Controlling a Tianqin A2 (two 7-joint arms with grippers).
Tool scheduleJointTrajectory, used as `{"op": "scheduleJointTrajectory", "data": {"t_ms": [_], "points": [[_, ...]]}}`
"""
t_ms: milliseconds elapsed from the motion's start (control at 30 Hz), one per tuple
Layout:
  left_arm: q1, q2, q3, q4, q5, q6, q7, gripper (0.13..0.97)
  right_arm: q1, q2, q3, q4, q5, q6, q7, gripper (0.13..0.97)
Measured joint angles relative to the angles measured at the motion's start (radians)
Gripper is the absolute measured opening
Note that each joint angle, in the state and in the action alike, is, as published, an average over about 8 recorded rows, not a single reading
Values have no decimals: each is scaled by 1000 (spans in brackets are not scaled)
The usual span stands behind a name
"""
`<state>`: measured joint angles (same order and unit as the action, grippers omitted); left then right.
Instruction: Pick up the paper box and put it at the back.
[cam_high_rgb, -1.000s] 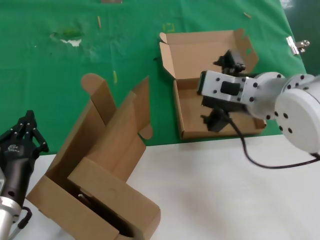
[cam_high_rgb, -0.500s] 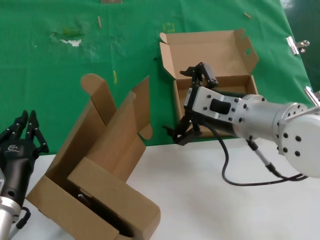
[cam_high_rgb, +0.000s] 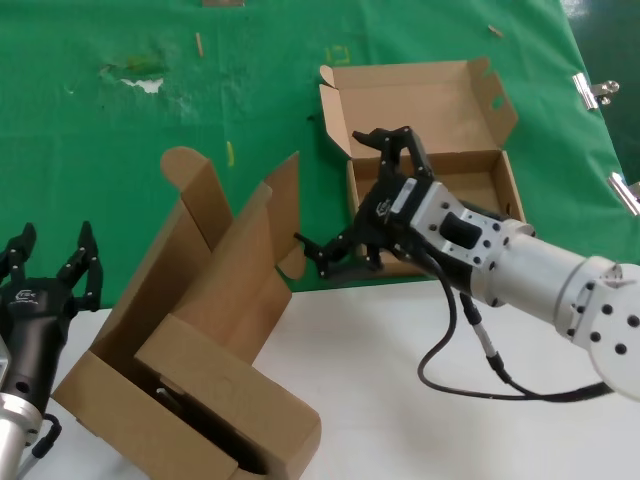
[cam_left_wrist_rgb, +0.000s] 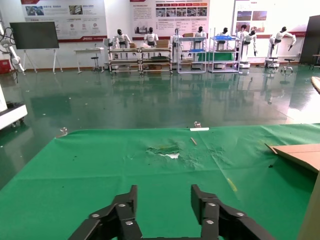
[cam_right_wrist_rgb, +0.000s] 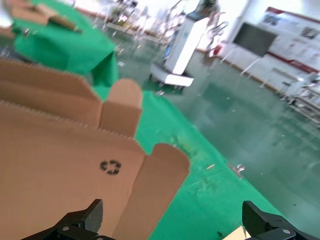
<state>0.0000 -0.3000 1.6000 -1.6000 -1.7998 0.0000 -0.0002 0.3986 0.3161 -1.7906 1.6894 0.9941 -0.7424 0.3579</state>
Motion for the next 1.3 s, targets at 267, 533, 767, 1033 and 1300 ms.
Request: {"op": "scheduleJointTrajectory", "data": {"t_ms": [267,533,767,1033,1300], "points": [[0,0,0,0,0,0,0,443,-84,-3,40,-19,171,157,-76,966],[0,0,0,0,0,0,0,660,-169,-7,81,-38,339,312,-151,966],[0,0,0,0,0,0,0,786,-243,-10,116,-54,489,451,-217,966],[0,0,0,0,0,0,0,892,-327,-13,156,-73,661,609,-293,966],[0,0,0,0,0,0,0,937,-370,-15,177,-83,748,689,-333,966]]}}
